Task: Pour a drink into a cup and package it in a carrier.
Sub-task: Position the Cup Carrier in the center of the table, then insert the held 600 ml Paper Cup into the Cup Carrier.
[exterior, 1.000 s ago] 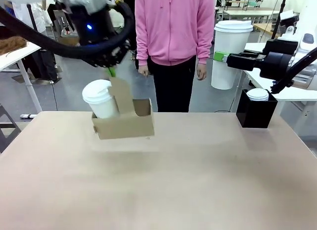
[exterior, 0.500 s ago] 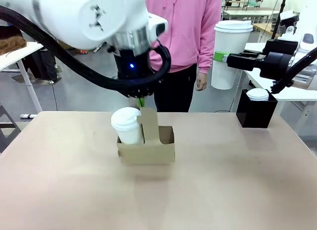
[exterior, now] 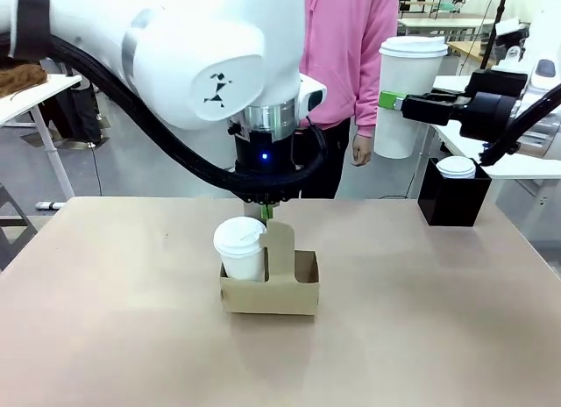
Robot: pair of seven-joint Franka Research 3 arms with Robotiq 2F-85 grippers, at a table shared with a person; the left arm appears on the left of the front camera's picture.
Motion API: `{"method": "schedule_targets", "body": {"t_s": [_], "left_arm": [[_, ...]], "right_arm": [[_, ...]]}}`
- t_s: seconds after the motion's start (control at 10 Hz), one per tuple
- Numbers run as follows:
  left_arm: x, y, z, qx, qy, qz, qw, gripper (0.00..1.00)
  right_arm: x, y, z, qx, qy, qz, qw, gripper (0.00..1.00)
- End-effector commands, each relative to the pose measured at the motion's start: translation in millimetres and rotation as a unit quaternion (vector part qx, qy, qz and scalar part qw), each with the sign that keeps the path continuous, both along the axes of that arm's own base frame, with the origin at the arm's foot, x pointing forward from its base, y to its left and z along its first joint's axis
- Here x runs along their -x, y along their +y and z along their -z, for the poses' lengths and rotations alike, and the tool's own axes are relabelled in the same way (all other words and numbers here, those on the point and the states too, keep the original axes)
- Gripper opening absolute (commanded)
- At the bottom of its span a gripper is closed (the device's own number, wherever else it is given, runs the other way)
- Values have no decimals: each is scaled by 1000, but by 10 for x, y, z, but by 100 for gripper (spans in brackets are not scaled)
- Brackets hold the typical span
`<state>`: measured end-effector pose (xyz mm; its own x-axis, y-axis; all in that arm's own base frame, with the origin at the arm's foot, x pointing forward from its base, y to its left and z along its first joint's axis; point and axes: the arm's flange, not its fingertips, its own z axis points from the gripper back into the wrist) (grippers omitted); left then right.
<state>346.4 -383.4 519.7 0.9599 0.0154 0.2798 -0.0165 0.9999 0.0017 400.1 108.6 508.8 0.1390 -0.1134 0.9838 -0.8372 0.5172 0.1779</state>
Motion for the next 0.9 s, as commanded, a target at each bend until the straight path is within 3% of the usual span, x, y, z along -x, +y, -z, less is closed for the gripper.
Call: {"method": "schedule_targets", "body": {"t_s": [0.0,0.8], "left_arm": [[-29,-97,77,-4,-11,-19,1000,1],[-3,-67,121,-4,4,-8,1000,1]], "right_arm": [[0,14,-17,-4,-2,-2,1000,80],[0,14,-17,-4,-2,-2,1000,80]]}}
